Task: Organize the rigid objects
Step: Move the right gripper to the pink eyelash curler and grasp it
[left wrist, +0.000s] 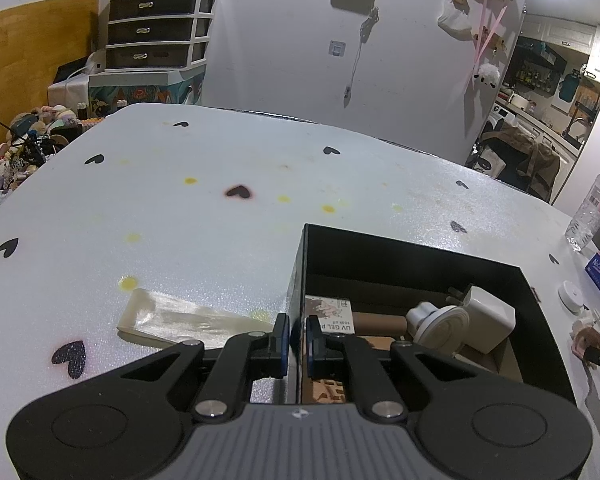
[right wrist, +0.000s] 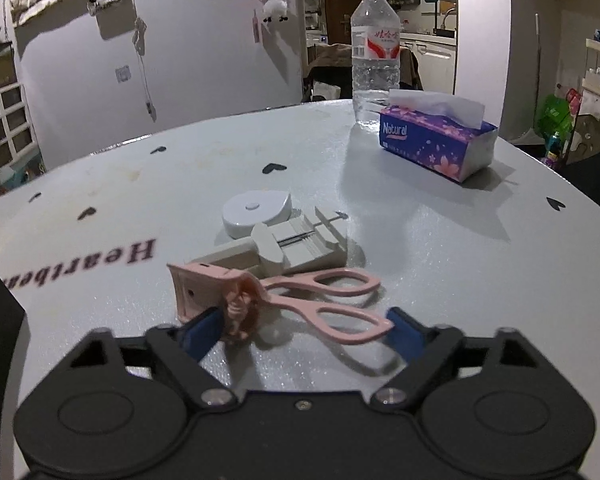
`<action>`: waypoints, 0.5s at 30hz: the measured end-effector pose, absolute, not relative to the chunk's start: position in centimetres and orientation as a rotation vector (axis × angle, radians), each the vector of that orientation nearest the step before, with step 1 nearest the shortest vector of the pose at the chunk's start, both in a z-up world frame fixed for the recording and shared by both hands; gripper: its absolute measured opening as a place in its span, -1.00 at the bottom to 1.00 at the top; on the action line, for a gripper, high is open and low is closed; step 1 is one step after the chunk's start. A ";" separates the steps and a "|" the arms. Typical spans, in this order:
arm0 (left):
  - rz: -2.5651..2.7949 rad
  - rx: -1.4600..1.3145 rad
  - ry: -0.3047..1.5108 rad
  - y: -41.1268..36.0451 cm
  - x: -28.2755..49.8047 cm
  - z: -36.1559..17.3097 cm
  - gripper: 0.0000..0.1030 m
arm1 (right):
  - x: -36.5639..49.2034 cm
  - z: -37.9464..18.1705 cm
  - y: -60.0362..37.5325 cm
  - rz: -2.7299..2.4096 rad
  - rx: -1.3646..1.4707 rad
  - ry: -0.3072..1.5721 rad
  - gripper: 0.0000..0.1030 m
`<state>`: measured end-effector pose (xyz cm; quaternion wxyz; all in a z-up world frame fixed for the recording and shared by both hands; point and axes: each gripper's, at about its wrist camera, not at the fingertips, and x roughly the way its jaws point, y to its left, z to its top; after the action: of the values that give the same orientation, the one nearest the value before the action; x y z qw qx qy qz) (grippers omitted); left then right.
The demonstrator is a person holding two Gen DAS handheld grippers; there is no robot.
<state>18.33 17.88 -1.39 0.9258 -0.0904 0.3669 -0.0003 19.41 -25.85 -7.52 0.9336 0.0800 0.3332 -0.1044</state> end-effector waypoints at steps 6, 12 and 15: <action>0.001 -0.182 0.752 17.8 18.3 -1.5 -0.86 | 19.1 -7.4 -26.0 -0.195 0.164 0.666 0.56; 0.001 -0.180 0.753 17.8 18.3 -1.6 -0.86 | 19.0 -6.9 -26.3 -0.194 0.163 0.644 0.54; 0.001 -0.178 0.753 17.8 18.3 -1.6 -0.86 | 18.8 -6.4 -26.6 -0.200 0.160 0.624 0.51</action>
<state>18.32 17.83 -1.57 0.9261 -0.0870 0.3672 0.0006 18.82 -26.60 -6.45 0.9437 0.0786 0.3060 -0.0981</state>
